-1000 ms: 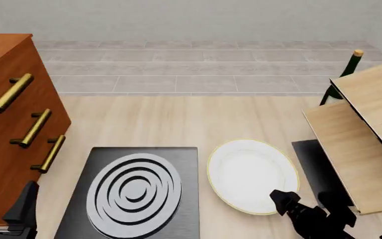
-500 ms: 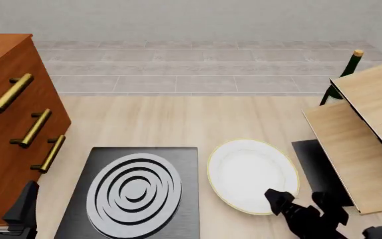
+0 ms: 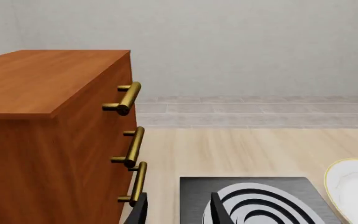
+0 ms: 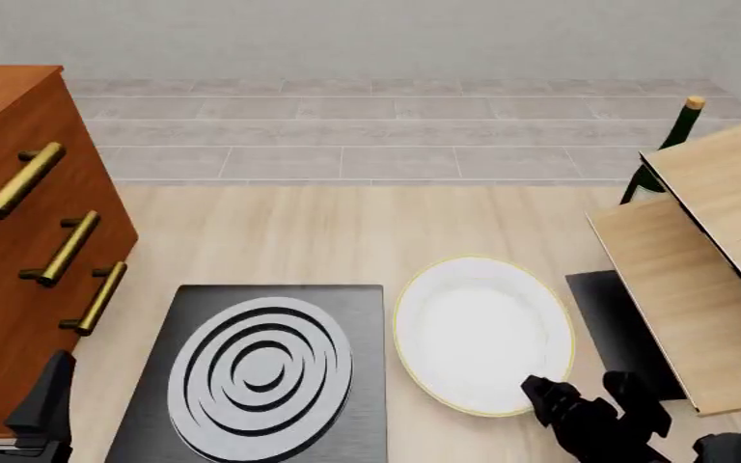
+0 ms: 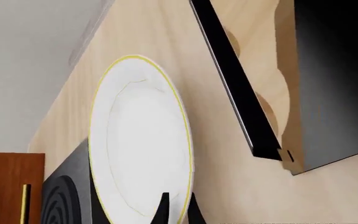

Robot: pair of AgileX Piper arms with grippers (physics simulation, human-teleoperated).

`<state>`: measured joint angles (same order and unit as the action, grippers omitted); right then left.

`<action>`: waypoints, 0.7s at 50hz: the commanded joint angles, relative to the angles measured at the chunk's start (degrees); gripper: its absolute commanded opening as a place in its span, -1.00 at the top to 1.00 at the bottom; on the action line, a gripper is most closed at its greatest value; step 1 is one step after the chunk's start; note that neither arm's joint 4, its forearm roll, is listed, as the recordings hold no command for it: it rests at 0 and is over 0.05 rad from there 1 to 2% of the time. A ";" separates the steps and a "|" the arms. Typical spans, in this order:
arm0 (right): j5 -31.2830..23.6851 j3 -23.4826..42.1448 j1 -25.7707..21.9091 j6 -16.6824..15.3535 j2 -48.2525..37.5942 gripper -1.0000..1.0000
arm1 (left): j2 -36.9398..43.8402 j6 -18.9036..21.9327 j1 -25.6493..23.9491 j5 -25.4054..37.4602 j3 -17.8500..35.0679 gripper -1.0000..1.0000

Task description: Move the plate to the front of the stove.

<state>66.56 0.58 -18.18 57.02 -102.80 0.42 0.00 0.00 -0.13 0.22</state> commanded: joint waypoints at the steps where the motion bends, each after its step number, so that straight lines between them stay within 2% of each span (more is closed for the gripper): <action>1: -1.73 -0.51 0.09 0.88 -0.56 1.00 | 0.00 0.00 0.00 0.00 0.00 -1.00; 7: -3.79 -0.49 0.56 0.69 2.16 1.00 | -0.01 0.00 0.00 0.00 0.00 -1.00; 13: -8.33 -0.44 2.16 -0.18 7.92 1.00 | -0.01 -0.01 0.00 0.00 0.00 -1.00; 15: -12.44 -0.30 3.60 -1.15 12.95 1.00 | 0.00 0.00 -0.01 0.00 0.00 -1.00; 19: -15.58 -0.19 4.38 -1.25 16.64 1.00 | 0.01 -0.01 0.00 0.00 0.00 -1.00; 28: -28.54 2.52 6.01 -2.70 29.53 1.00 | 0.01 0.00 0.01 0.00 0.00 -1.00; 35: -33.13 3.21 6.12 -2.96 34.80 1.00 | 0.00 0.00 0.00 0.00 0.00 -1.00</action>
<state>42.08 2.29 -13.11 54.61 -77.21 0.42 0.00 0.00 -0.13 0.22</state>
